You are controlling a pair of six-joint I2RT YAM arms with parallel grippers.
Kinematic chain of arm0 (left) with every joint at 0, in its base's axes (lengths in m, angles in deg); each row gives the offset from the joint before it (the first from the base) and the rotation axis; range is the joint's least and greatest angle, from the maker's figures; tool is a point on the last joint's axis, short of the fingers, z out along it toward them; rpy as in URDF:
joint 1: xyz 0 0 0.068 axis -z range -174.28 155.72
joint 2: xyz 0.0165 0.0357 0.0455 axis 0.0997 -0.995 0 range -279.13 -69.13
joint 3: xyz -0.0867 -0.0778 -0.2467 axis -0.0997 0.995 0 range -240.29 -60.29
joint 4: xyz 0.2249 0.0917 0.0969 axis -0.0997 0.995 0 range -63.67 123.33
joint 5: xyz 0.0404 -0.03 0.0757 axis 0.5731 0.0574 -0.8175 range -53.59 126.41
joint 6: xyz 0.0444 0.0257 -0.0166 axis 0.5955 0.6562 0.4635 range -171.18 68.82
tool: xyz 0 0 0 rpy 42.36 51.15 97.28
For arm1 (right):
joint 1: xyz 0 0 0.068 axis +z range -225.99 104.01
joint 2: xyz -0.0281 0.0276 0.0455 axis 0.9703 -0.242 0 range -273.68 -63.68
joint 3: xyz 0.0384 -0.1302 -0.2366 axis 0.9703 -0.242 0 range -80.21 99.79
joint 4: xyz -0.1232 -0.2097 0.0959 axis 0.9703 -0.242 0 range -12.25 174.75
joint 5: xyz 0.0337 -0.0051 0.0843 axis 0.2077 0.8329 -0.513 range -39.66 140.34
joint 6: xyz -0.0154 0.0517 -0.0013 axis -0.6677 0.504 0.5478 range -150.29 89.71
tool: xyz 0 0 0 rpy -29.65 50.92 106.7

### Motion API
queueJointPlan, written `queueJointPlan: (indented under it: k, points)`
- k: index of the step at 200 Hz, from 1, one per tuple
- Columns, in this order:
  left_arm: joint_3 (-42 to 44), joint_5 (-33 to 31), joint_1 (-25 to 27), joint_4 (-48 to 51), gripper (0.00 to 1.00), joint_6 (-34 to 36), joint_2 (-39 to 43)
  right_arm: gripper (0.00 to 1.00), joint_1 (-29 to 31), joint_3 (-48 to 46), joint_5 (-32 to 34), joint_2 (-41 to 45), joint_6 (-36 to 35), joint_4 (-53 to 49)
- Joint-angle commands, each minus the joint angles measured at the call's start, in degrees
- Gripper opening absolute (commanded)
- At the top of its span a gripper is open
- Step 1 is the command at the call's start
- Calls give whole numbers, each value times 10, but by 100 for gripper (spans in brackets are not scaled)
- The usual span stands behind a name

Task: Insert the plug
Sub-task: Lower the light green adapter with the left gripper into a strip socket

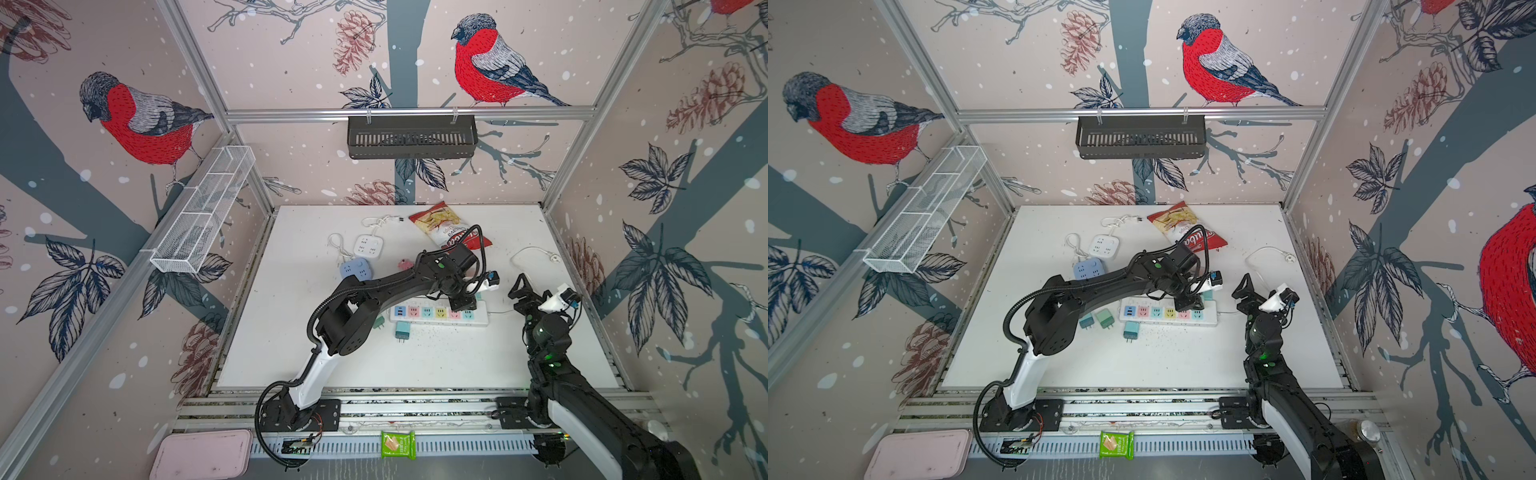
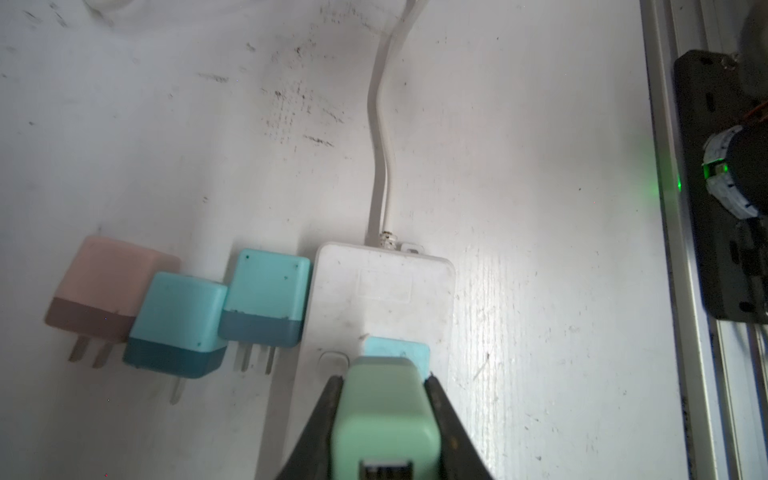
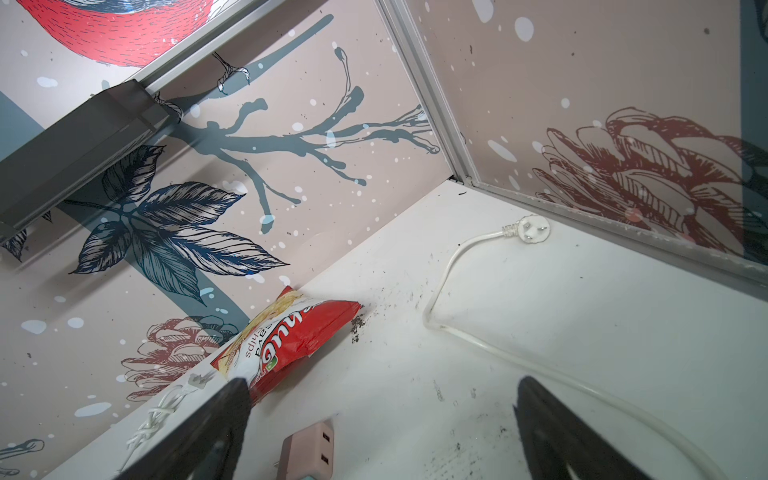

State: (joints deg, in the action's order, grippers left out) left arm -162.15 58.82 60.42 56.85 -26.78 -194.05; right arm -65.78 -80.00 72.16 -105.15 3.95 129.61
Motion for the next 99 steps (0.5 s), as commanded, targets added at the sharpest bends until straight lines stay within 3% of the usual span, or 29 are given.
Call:
queueJointPlan:
  k: [1, 99]
  points:
    - [14, 16, 1, -11, 0, 2, 11, 100, 1, -20, 5, 2, -6, 3]
    - [17, 19, 4, -46, 0, -3, 5, 100, 1, -21, 2, 6, -6, 3]
